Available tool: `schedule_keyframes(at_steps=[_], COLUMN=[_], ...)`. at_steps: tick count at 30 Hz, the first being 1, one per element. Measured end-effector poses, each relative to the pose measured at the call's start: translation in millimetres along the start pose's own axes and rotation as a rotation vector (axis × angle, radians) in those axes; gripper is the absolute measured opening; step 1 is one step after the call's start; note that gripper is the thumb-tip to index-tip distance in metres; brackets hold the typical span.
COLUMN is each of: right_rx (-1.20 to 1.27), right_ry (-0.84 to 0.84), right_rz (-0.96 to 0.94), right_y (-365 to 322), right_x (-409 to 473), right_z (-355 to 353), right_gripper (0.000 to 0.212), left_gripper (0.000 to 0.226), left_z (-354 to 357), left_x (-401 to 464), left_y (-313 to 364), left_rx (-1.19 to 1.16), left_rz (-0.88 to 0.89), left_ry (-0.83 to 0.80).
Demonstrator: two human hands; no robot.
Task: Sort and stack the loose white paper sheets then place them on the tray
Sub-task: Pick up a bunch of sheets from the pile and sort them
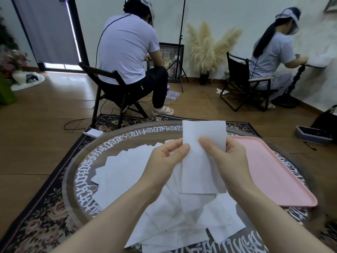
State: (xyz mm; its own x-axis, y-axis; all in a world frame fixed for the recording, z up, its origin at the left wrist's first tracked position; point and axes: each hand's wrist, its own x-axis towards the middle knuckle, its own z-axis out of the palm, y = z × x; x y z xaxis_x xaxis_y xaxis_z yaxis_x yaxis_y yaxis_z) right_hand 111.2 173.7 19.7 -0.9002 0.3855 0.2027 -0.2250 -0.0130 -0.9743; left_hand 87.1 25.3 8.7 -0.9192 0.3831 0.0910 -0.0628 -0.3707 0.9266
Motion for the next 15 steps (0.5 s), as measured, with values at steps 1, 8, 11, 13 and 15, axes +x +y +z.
schedule_keyframes(at_steps=[1,8,11,13,15], right_rx=[-0.001,0.004,0.011,0.007,-0.003], right_ry=[-0.002,-0.02,-0.013,-0.003,0.012], right_rz=[0.0,0.017,0.011,0.001,-0.008], right_y=[0.0,0.0,0.0,0.1,0.6], right_x=[0.0,0.3,-0.2,-1.4,-2.5], right_z=[-0.1,-0.7,-0.8,-0.1,1.1], right_gripper=[0.005,0.007,0.007,0.006,0.004], left_gripper=[0.022,0.019,0.02,0.02,0.021], left_z=[0.0,-0.3,0.4,1.2,1.6], left_x=[-0.1,-1.1,-1.5,-1.4,-1.4], left_y=[-0.5,-0.4,-0.1,0.0,0.0], left_rx=[0.0,0.011,0.024,0.036,0.039], left_rz=[0.005,0.013,0.014,0.016,0.017], left_ry=[0.002,0.012,0.016,0.021,0.028])
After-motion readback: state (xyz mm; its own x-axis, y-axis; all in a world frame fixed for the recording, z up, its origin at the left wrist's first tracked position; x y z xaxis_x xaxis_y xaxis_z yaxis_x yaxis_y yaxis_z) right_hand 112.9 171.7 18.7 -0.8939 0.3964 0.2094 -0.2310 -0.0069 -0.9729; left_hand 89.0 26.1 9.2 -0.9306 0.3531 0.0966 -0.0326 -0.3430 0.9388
